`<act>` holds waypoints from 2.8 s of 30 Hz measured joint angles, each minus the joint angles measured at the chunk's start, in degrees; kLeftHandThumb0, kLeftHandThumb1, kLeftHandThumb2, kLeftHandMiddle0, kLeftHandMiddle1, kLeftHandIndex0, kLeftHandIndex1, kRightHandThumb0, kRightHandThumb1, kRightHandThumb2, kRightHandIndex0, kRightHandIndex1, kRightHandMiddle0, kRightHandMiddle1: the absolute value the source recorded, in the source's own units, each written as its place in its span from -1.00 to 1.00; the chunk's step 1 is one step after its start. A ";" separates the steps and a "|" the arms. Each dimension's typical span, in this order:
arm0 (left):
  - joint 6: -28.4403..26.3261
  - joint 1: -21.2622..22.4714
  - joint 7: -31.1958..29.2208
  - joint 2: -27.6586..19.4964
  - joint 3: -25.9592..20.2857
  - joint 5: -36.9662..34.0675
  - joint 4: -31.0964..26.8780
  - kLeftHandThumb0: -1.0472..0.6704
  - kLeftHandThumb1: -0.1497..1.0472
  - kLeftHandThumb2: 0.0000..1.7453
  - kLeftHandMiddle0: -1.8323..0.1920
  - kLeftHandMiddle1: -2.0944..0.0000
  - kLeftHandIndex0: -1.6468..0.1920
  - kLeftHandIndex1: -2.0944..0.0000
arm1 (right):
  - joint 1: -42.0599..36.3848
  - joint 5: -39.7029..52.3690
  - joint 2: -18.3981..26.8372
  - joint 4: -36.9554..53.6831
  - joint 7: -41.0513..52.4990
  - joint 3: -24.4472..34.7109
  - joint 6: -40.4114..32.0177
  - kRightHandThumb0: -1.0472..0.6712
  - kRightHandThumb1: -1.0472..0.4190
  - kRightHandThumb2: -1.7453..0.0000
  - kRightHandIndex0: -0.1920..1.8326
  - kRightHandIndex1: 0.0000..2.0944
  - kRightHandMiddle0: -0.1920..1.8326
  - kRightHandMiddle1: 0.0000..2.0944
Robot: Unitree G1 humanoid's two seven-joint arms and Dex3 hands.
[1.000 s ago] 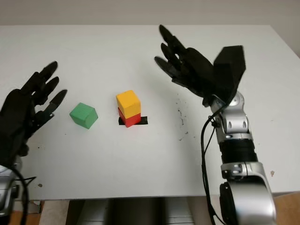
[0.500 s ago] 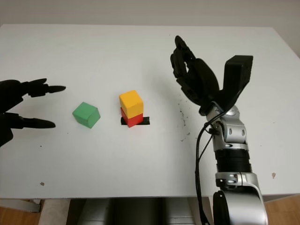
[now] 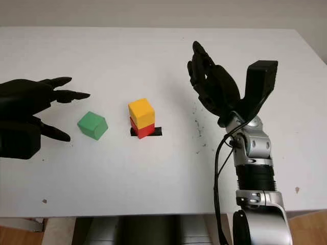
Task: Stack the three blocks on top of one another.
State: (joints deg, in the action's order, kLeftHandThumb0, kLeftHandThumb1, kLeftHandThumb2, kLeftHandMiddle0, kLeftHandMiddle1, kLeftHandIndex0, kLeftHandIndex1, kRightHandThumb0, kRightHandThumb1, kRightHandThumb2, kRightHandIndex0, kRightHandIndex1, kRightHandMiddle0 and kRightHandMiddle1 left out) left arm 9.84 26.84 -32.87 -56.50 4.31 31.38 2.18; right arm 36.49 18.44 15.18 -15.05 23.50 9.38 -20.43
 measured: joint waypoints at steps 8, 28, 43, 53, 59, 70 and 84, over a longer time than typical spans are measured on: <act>0.52 3.42 0.15 2.38 2.15 2.00 1.57 -0.70 0.87 -0.94 0.89 0.95 0.54 0.95 | -0.61 0.17 -0.06 1.62 -0.71 0.05 -1.27 -0.49 -1.00 0.17 -1.00 -1.00 -1.00 -1.00; 8.45 4.14 4.19 3.86 5.39 5.44 6.29 -0.59 0.74 -0.95 0.78 0.94 0.32 0.88 | -0.75 0.45 -0.33 1.38 0.62 0.06 -1.27 -0.47 -1.00 0.15 -1.00 -1.00 -1.00 -1.00; 13.16 4.10 13.70 3.86 6.93 13.51 8.95 -0.53 0.78 -0.93 0.71 0.94 0.17 0.81 | -0.75 0.53 -0.32 1.33 0.93 0.20 -1.28 -0.47 -1.00 0.18 -1.00 -1.00 -1.00 -1.00; 14.49 4.03 18.14 3.95 7.48 15.00 11.59 -0.37 0.93 -0.94 0.63 0.95 0.42 -0.05 | -0.70 0.52 -0.30 0.08 1.49 0.21 -1.20 -0.47 -1.00 0.17 -1.00 -1.00 -1.00 -1.00; 17.27 4.03 22.77 4.04 7.71 14.88 14.76 -0.25 0.99 -0.94 0.60 0.95 0.58 -0.47 | -0.65 0.38 -0.29 -0.29 1.45 0.22 -1.16 -0.47 -1.00 0.19 -1.00 -1.00 -1.00 -1.00; 13.67 1.85 19.48 6.21 5.61 4.86 12.91 -0.26 0.98 -0.94 0.55 0.94 0.62 -0.64 | -0.57 0.20 -0.21 -1.07 1.52 0.23 0.29 -0.43 -1.00 0.19 -1.00 -1.00 -1.00 -1.00; -7.18 1.74 4.83 10.35 -4.75 -19.44 1.49 -0.28 0.94 -0.94 0.56 0.94 0.54 -0.58 | -0.73 -0.25 -0.33 -1.03 0.33 -0.39 0.03 -0.40 -1.00 0.19 -1.00 -1.00 -1.00 -1.00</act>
State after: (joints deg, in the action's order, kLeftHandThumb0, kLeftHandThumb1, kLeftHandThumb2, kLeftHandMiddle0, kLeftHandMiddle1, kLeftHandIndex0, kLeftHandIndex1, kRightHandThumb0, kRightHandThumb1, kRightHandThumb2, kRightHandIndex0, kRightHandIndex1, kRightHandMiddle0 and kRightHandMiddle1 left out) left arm 2.66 28.58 -28.04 -46.15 -0.43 11.94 3.68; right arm 35.76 18.19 14.85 -16.08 23.84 8.99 -20.40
